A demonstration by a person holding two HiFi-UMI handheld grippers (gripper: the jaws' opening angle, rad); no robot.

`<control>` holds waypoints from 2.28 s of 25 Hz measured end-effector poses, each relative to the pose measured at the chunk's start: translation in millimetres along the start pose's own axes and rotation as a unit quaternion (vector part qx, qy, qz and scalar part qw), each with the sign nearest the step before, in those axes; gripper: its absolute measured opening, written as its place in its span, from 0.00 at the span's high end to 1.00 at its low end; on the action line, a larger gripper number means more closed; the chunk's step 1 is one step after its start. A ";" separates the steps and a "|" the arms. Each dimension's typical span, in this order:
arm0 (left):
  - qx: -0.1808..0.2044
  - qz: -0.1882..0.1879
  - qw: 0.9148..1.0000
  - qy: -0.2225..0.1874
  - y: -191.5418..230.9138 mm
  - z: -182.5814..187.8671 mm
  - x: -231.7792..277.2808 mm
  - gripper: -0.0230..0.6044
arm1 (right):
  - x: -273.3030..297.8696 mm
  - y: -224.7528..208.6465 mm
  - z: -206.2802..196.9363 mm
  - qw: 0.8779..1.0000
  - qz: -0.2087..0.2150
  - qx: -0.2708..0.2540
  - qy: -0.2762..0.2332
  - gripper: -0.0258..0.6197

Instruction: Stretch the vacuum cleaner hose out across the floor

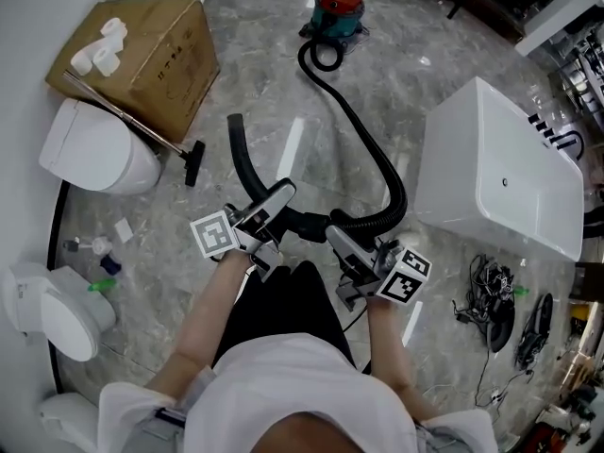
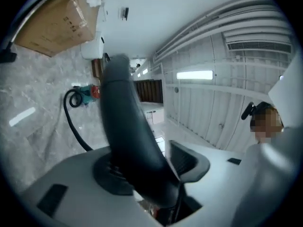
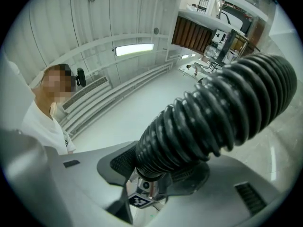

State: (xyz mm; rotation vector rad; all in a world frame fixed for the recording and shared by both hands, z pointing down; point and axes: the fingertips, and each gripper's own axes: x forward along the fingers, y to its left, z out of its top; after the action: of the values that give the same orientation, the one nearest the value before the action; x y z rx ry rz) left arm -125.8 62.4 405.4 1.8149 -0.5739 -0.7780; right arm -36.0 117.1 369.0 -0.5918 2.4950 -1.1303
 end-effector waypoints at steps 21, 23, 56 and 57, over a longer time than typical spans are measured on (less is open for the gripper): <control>0.274 -0.054 0.957 0.073 -64.9 47.7 43.4 0.82 | -13.2 -37.6 -103.2 0.942 0.021 0.336 -0.016 0.55; 0.299 -0.061 0.944 0.129 -63.5 44.7 49.5 0.82 | -22.1 -44.3 -109.0 0.959 -0.023 0.281 0.020 0.55; 0.163 -0.186 0.400 0.882 71.7 -189.3 -106.0 0.84 | -51.5 -68.8 -103.8 0.767 -0.088 -0.345 0.534 0.55; 0.161 -0.194 0.399 0.881 68.4 -194.2 -105.7 0.84 | -51.8 -75.0 -114.2 0.739 -0.081 -0.361 0.563 0.55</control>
State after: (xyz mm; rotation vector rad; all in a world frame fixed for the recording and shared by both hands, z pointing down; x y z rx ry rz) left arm -56.0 233.3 544.8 1.9703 1.2470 1.3065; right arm -27.1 169.9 505.0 -0.2899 4.0943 -0.5061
